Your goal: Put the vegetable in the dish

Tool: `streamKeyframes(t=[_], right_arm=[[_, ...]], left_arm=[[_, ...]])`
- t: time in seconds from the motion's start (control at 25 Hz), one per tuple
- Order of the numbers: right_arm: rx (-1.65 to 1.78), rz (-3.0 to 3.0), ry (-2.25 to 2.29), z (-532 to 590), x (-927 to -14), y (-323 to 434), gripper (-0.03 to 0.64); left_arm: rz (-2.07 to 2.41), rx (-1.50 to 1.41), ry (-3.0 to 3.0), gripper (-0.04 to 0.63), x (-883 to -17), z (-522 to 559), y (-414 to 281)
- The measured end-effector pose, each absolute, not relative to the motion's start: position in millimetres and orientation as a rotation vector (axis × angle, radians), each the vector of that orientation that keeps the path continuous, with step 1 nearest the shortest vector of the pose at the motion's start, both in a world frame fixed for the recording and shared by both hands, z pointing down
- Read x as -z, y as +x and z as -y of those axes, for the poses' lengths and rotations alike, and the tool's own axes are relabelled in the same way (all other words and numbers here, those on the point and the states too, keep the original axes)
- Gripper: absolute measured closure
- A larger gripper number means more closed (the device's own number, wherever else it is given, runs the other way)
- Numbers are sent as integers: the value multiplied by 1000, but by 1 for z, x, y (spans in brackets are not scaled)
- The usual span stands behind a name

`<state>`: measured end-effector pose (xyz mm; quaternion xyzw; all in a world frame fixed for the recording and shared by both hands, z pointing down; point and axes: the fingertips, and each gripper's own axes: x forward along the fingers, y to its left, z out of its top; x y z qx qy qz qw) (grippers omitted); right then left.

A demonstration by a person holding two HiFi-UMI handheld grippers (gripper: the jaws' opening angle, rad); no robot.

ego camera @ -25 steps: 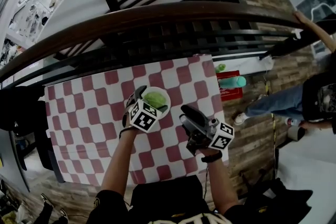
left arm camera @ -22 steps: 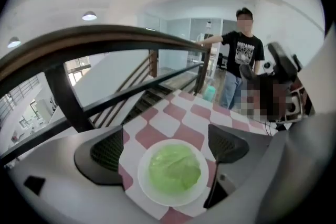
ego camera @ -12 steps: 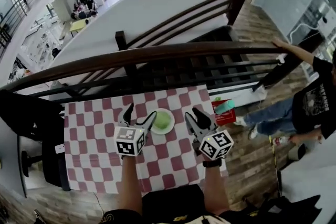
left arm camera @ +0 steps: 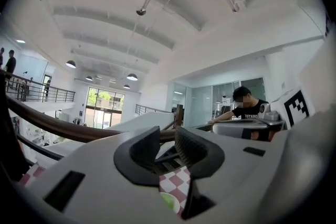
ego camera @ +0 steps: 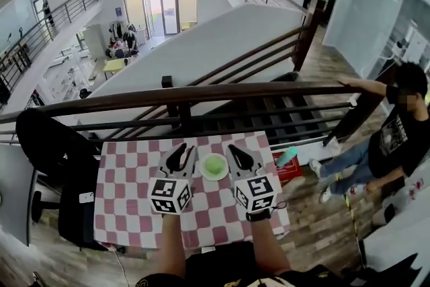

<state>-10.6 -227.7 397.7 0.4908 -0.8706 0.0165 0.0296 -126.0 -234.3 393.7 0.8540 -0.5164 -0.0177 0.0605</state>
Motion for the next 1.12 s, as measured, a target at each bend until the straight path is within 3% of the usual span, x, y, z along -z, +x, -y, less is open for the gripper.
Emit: streamKeyframes(t=[0.08,0.28,1.12], right_arm=[[-23,2687,1501,218,-391,-20,594],[56,2678,1511,199,-375,-28,598],[123,2560,1589,154,-378,-5,598]], left_arm=[[1560,90,2585,527,-386,225,-128],[1602,127,2599,566,-372,205,-133],[1473,181,2629,566,-378,179,-95]])
